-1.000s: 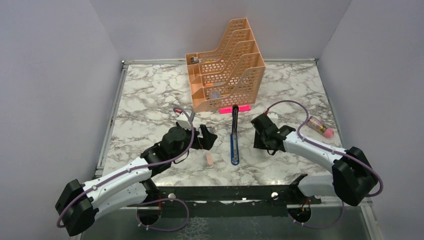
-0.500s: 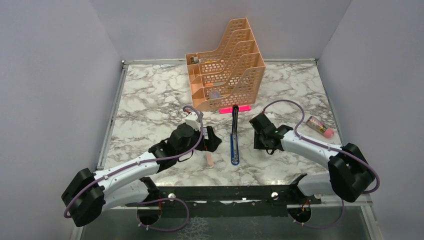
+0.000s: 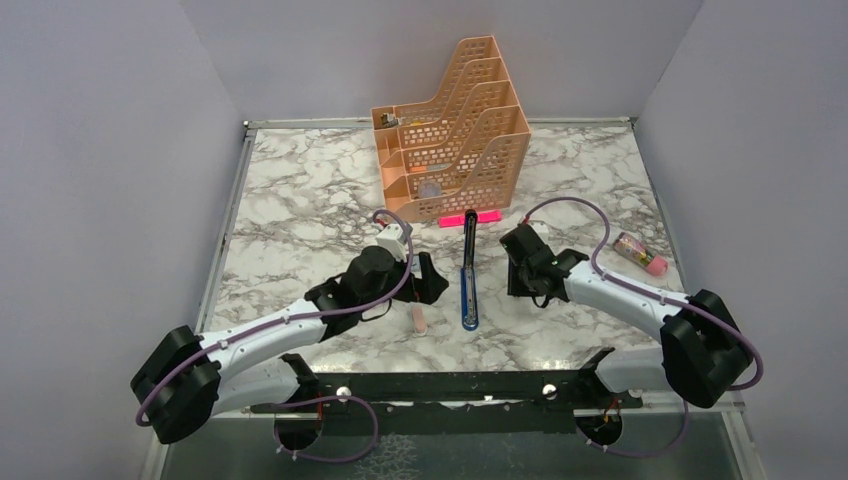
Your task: Load the staples into the stapler
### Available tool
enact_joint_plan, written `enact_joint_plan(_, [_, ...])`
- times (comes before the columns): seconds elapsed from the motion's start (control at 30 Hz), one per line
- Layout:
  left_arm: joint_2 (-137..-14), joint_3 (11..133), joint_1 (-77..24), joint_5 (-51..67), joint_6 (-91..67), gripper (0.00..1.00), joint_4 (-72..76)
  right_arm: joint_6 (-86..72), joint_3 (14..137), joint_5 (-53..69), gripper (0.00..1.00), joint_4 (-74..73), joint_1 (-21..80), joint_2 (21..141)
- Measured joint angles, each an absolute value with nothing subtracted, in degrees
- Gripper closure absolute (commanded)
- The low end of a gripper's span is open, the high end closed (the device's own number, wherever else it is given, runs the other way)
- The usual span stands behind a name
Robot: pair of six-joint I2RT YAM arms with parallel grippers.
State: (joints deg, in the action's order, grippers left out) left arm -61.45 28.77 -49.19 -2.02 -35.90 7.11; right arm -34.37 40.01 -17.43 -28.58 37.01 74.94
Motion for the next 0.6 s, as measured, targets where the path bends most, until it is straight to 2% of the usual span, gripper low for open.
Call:
enact_joint_plan(0.07, [-61.8, 28.8, -49.2, -1.8, -36.1, 0.03, 7.5, -34.3, 40.1, -17.4, 0.76, -28.5, 37.0, 74.9])
enact_joint_plan(0.13, [-62.3, 28.9, -49.2, -1.5, -36.2, 0.09, 7.6, -34.2, 40.1, -17.4, 0.78, -28.5, 37.0, 74.9])
enact_joint_plan(0.27, [-63.7, 29.5, -49.2, 0.3, -37.3, 0.17, 8.3, -34.0, 40.1, -16.9, 0.79, -28.3, 37.0, 74.9])
enact_joint_plan(0.37, [-64.9, 29.6, -49.2, 2.1, -38.8, 0.18, 9.9, -34.1, 40.1, -15.3, 0.78, -28.3, 37.0, 73.9])
enact_joint_plan(0.5, [-66.9, 29.6, -49.2, 5.0, -42.4, 0.22, 12.8, -36.0, 40.1, -11.9, 0.78, -27.9, 37.0, 68.3])
enact_joint_plan(0.6, [-69.0, 29.6, -49.7, 6.1, -45.2, 0.29, 14.2, -38.9, 40.0, -9.4, 0.78, -27.0, 37.0, 62.7])
